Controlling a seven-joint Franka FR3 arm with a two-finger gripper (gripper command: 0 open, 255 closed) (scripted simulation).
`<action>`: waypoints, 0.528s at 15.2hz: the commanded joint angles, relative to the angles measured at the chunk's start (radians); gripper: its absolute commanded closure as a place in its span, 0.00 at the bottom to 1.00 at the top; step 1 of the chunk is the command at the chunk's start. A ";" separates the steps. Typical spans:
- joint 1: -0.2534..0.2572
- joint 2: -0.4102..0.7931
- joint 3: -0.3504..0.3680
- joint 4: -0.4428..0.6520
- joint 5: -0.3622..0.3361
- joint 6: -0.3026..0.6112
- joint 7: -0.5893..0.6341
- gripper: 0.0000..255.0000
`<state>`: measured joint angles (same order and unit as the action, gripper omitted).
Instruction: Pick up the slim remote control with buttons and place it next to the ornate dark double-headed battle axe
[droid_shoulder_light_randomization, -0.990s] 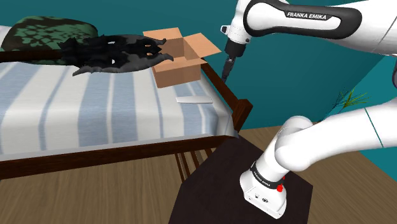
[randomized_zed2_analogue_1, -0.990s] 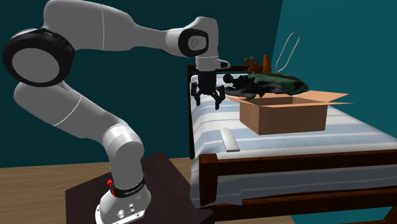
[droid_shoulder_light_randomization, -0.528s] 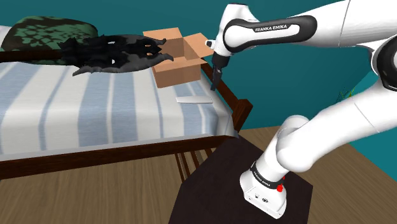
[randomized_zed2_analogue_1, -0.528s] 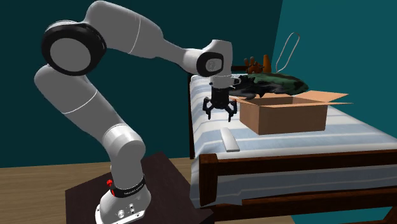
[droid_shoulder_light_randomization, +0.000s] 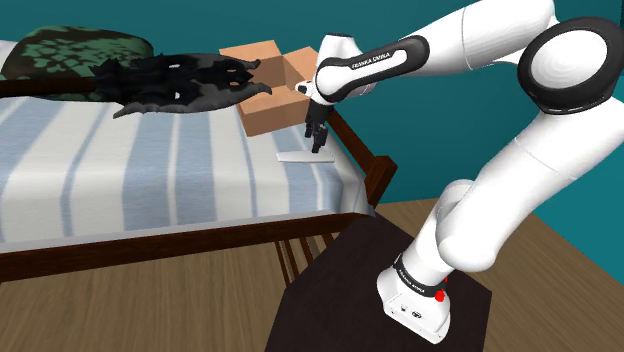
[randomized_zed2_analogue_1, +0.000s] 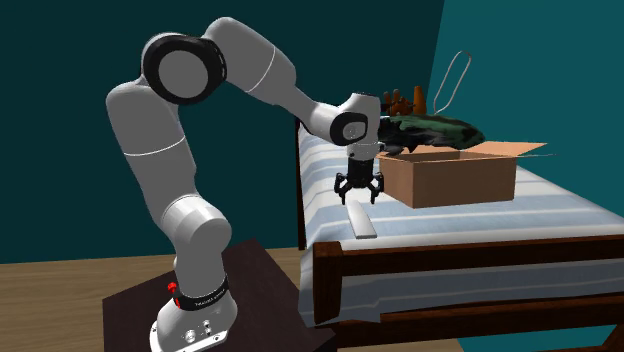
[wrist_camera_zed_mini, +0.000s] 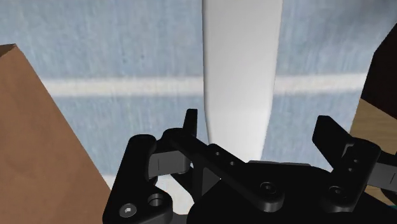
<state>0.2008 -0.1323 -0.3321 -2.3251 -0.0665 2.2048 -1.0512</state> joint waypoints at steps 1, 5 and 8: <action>0.010 0.055 -0.006 0.010 0.020 0.041 -0.072 0.00; 0.010 0.089 -0.008 -0.013 0.033 0.096 -0.082 0.00; 0.011 0.122 -0.011 -0.031 0.047 0.146 -0.092 0.00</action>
<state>0.2075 -0.0302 -0.3471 -2.3502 -0.0256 2.3342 -1.1398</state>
